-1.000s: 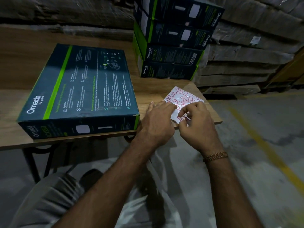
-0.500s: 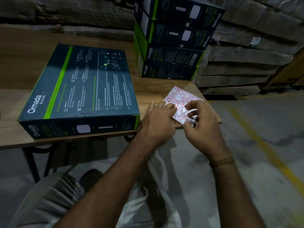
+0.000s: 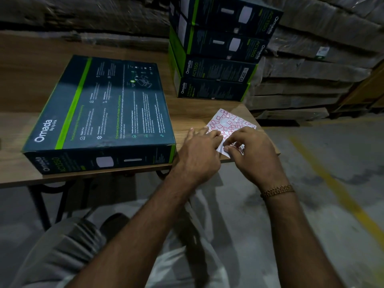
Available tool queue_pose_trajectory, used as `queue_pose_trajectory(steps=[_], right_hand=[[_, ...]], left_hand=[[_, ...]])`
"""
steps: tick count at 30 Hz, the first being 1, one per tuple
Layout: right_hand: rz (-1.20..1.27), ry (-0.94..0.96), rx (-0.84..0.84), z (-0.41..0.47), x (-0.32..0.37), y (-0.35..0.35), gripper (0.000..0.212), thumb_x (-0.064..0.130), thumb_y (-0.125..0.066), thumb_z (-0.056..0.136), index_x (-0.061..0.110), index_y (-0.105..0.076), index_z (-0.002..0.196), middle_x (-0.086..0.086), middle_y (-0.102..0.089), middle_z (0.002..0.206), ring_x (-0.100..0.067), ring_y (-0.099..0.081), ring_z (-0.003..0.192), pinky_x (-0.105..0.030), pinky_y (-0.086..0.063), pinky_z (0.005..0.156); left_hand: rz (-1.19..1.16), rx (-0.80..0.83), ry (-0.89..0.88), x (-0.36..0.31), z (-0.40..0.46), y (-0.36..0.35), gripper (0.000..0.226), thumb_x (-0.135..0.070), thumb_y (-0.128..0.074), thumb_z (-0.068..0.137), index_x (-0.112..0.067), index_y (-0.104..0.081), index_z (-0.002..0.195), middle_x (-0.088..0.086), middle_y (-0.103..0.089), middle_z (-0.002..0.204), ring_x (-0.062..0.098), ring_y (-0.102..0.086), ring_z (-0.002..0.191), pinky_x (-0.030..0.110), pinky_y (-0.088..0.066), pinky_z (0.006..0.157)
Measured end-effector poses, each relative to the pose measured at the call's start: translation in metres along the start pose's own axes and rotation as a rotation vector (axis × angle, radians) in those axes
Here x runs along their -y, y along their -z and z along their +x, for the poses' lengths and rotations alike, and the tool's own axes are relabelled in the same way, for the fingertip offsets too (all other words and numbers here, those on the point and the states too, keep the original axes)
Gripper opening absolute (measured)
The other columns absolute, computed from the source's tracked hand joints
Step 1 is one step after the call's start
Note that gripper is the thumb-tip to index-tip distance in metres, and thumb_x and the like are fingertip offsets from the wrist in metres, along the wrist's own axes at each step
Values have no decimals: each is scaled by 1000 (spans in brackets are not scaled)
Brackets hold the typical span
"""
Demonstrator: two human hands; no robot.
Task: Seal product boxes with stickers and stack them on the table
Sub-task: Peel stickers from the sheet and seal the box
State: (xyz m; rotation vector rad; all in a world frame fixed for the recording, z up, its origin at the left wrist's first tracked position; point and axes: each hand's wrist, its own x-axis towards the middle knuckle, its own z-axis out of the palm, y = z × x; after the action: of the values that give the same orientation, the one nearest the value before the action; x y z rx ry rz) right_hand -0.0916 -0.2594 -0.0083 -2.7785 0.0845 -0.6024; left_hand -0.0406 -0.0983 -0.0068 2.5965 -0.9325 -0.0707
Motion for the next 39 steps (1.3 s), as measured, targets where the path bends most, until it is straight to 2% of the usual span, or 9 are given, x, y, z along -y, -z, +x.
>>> queue_pose_trajectory(steps=[7,12,15,19,23,30,36,38,39], right_hand=[[-91,35,-29,-2,4,-5,4,23,-75,92,20,-73,94,2,-63,100,-22,-61,88,-38,-52,71],[-136,77,-34,-6,4,-9,4,19,-66,98,15,-65,99,-3,-58,103,-24,-56,90,-36,-43,68],[-142,97,-34,-7,-1,-13,2,17,-61,101,14,-62,101,-4,-56,103,-25,-53,88,-43,-46,68],[-103,86,-47,-9,-6,-18,7,19,-55,103,16,-60,104,-4,-56,104,-25,-52,89,-48,-48,72],[-27,73,-69,-11,-9,-20,4,14,-58,102,15,-61,103,-4,-56,105,-25,-53,92,-49,-49,76],[120,44,-106,-15,-10,-17,10,9,-58,102,18,-60,101,1,-55,104,-19,-52,96,-41,-47,80],[243,-7,-123,-18,-13,-11,17,6,-53,105,21,-56,96,3,-56,98,-8,-49,90,-23,-37,75],[286,-22,-138,-19,-13,-8,19,4,-53,105,20,-56,95,5,-57,96,-2,-51,93,-19,-38,76],[307,-32,-142,-20,-14,-7,18,4,-53,105,19,-57,96,8,-57,96,-1,-52,95,-22,-43,78]], left_hand=[[4,-2,-1,0,0,0,59,-24,-48,110,-23,-32,167,-3,-28,175,20,-16,163,48,-2,133],[-5,-26,-13,1,-1,-1,57,-22,-46,109,-21,-37,166,-4,-34,172,20,-19,162,47,-4,131],[-11,-13,-12,0,-1,1,59,-21,-46,107,-21,-37,166,-2,-32,173,21,-18,162,48,-3,132],[-20,-10,-12,0,-2,2,61,-24,-46,105,-20,-39,165,-1,-31,174,21,-17,163,50,-3,134],[-7,-7,-10,0,-1,0,60,-26,-45,106,-20,-39,165,0,-31,174,22,-17,163,50,-3,134],[17,-6,-12,0,0,-1,60,-28,-44,106,-19,-39,165,0,-31,174,21,-17,163,51,-6,134],[6,-14,-15,-1,-2,-1,59,-27,-45,106,-19,-40,164,1,-31,174,22,-18,163,51,-6,134],[-2,-10,-17,0,-2,-1,59,-27,-44,106,-19,-40,164,1,-32,174,22,-18,163,51,-6,134],[-12,-16,-21,0,-3,-2,60,-28,-42,105,-19,-41,164,1,-33,173,22,-19,163,50,-6,134]])
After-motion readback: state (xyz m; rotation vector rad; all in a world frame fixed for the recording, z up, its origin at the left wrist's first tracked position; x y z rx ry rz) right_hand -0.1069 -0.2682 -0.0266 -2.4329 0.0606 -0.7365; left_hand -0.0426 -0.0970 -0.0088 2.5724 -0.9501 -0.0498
